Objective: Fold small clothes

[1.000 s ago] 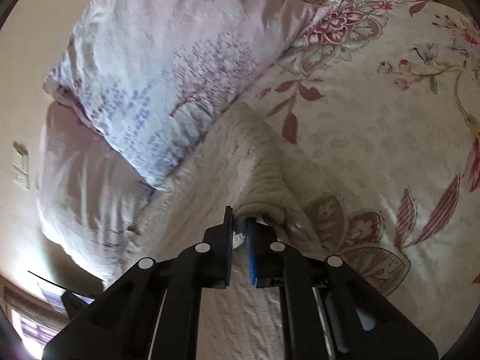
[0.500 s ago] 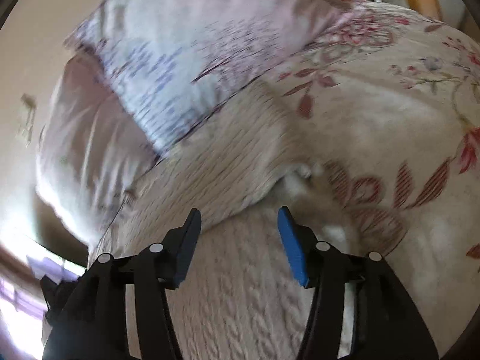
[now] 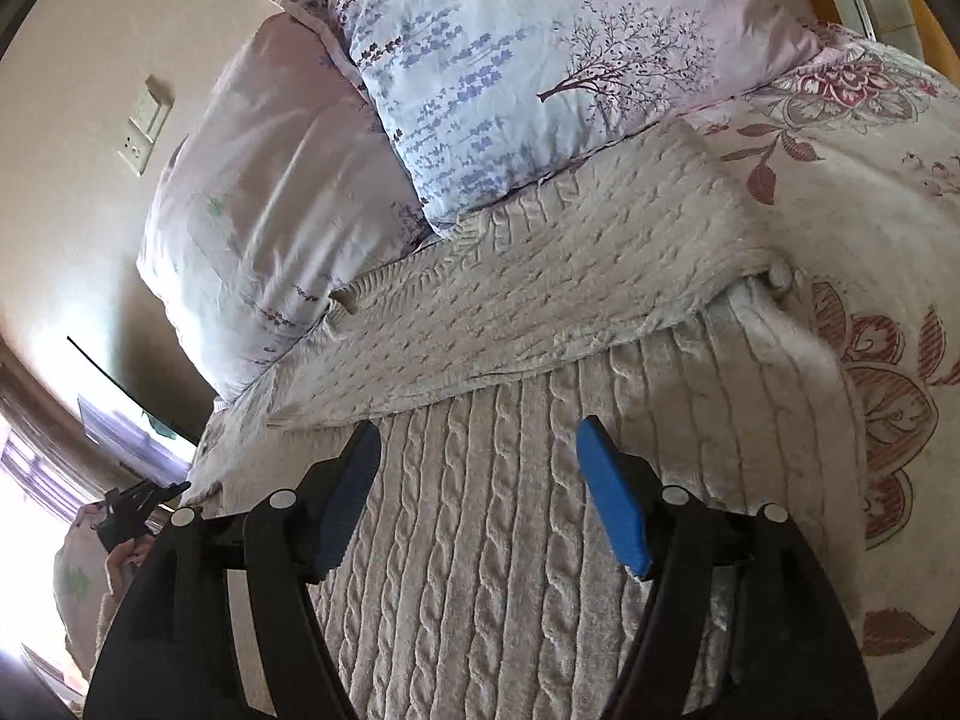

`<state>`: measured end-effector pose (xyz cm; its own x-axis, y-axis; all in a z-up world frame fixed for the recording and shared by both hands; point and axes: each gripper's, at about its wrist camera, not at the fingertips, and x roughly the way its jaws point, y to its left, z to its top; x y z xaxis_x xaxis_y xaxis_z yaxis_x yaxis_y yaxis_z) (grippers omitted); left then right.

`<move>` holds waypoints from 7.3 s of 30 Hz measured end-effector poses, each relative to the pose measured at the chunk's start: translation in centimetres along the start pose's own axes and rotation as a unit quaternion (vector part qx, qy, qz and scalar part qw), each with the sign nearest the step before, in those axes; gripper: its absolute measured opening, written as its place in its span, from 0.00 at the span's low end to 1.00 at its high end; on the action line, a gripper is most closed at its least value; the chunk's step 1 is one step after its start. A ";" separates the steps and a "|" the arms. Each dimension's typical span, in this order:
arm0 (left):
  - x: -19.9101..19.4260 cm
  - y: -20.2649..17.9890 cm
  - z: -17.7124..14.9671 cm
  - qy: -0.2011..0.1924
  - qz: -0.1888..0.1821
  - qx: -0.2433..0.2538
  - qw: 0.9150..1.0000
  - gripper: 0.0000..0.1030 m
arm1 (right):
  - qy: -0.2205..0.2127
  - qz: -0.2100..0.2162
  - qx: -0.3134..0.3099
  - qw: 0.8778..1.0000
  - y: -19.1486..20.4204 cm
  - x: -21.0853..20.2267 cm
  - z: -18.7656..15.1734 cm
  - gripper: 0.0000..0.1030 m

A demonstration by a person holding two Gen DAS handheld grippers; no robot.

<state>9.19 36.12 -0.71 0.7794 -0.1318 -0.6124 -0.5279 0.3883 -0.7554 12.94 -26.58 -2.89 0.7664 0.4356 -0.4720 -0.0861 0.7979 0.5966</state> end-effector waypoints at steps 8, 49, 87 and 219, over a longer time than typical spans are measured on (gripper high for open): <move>0.9 1.2 1.4 -0.032 -0.001 -0.055 0.998 0.22 | 0.006 0.008 -0.005 1.000 -0.1 0.1 -0.2 0.71; 7.8 -10.9 -10.9 0.105 -0.136 0.043 0.984 0.47 | -0.002 0.046 -0.004 0.999 0.1 -0.4 -0.5 0.72; 2.6 -15.1 -17.0 0.010 0.110 0.552 0.826 0.82 | 0.117 -0.007 0.012 0.993 1.8 4.5 6.3 0.53; 5.8 -22.7 -14.4 -0.005 -0.012 0.469 0.883 0.06 | -0.127 -0.133 -0.192 0.964 3.3 -1.5 8.4 0.08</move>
<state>20.81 13.46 9.54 0.7923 -0.1444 -0.5928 -0.0029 0.9707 -0.2403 16.86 -28.12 5.23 0.9212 0.1173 -0.3710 -0.0569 0.9838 0.1697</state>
